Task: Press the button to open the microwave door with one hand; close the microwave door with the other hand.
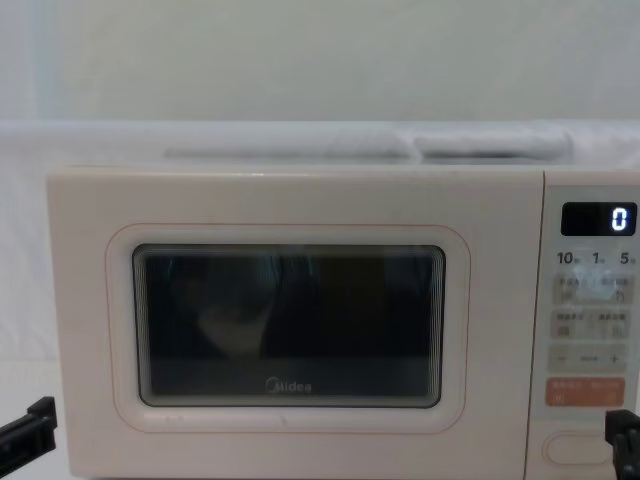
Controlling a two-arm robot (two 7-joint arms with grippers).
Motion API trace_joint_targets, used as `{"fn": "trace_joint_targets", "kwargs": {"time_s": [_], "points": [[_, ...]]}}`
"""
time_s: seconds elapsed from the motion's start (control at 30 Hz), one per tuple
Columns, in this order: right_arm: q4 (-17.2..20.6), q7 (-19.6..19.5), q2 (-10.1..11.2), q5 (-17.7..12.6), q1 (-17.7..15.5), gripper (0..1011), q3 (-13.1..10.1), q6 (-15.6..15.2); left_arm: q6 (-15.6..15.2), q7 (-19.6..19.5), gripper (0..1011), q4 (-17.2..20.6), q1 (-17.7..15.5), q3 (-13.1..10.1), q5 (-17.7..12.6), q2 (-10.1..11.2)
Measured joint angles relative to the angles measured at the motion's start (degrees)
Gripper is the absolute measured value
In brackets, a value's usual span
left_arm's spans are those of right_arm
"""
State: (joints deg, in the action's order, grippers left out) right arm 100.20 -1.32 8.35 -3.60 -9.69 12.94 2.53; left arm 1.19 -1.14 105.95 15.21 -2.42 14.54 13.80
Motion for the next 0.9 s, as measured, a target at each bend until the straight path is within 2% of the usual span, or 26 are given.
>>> {"fn": "trace_joint_targets", "kwargs": {"time_s": [0.57, 0.9], "points": [[-6.1, 2.7, -3.1, 0.8, 4.0, 0, -1.9, -1.3, 0.0, 0.0, 1001, 0.0, 0.0, 0.0, 0.0, 0.0], [-10.0, 4.0, -5.1, 0.9, 6.9, 0, -3.8, -2.1, 0.0, 0.0, 1001, 0.0, 0.0, 0.0, 0.0, 0.0]]}}
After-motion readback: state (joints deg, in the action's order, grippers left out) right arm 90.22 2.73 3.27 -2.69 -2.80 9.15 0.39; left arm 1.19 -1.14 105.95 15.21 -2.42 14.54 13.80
